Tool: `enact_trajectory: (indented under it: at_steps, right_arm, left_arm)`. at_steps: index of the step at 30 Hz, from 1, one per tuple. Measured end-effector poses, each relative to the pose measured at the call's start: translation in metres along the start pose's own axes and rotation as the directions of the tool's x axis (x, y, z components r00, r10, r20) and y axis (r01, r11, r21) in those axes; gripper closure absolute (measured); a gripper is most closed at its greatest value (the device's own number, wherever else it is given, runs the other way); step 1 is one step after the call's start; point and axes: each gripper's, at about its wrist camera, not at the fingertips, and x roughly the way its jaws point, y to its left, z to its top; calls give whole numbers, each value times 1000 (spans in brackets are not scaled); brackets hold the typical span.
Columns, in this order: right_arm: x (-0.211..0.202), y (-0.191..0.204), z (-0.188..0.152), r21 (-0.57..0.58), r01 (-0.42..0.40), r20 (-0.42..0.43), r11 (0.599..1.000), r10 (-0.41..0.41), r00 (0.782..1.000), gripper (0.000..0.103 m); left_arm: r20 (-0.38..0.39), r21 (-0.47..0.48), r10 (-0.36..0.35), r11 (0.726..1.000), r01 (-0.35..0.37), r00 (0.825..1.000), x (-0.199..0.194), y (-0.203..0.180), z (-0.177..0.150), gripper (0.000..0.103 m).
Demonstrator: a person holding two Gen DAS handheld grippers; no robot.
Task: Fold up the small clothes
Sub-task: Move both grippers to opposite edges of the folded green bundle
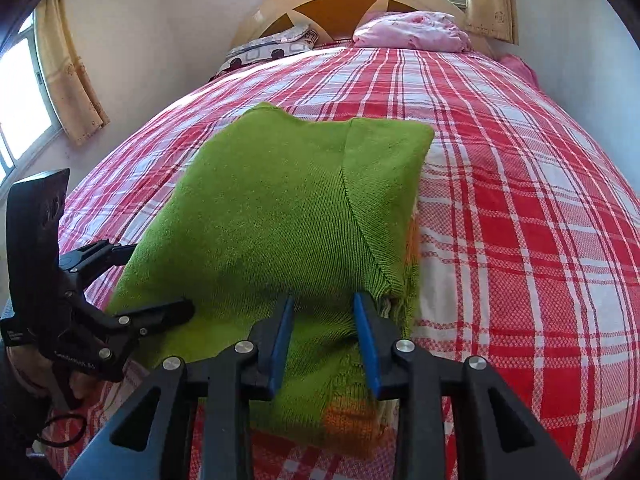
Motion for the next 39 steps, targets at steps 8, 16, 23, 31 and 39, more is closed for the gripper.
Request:
enact_trajectory:
  at_steps: [8,16,23,31,39]
  right_arm:
    - [0,-6,1,22,-42,4,999,42,999,71]
    - [-14,-2,3,56,-44,35,997,42,999,69]
    - [-28,-18,34,139,-42,136,989,23,990,49]
    - [9,-61,48,262,-71,56,963,58,997,46]
    - [33,-74,42,262,-1,-25,965,8,1000,22]
  left_arm:
    - [-9,-1,1,1000,-1,1000,1,1,1,0]
    - [-18,5,8,1000,-8,1000,5,0,3,0]
    - [-16,1,2,1000,-2,1000,5,1,3,0]
    - [-17,-5,-5,1000,5,1000,5,1,3,0]
    - [71,-187,-80,978,92,994,-7,33,2,0]
